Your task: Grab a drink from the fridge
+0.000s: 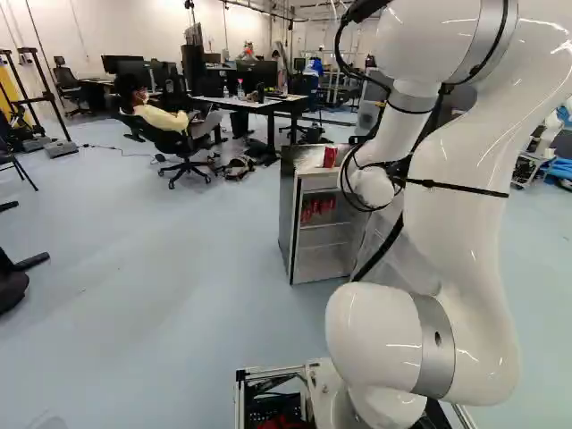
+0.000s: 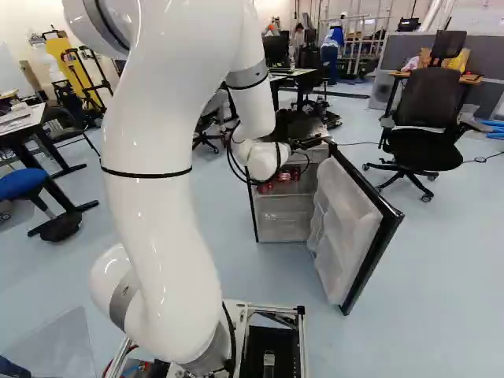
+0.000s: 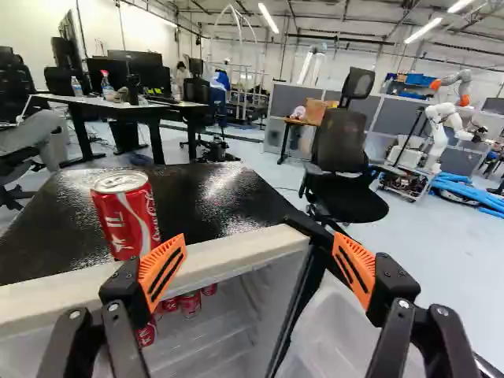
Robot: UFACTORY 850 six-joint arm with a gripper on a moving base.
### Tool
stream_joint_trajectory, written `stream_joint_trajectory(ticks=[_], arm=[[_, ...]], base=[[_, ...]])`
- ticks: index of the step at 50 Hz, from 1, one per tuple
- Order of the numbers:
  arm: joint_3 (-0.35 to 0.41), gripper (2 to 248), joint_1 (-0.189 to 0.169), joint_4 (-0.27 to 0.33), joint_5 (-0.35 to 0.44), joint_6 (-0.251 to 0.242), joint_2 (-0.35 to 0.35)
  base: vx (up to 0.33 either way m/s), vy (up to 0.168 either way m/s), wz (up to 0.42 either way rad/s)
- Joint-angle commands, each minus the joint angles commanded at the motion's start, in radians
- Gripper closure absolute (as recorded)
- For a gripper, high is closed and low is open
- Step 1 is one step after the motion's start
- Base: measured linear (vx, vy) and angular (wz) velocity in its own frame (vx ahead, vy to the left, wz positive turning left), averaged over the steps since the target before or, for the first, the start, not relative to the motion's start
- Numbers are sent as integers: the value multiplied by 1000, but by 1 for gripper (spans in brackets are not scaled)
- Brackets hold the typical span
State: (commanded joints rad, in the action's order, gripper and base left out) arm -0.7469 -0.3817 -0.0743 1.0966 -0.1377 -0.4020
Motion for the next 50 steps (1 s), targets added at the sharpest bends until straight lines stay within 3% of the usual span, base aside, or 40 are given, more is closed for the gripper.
stream_joint_trajectory(ticks=[15,50], arm=[[-34,3,-39,-91,-110,0,4],[-129,3,-128,-372,-393,0,1]], base=[[0,0,0],[0,0,0]])
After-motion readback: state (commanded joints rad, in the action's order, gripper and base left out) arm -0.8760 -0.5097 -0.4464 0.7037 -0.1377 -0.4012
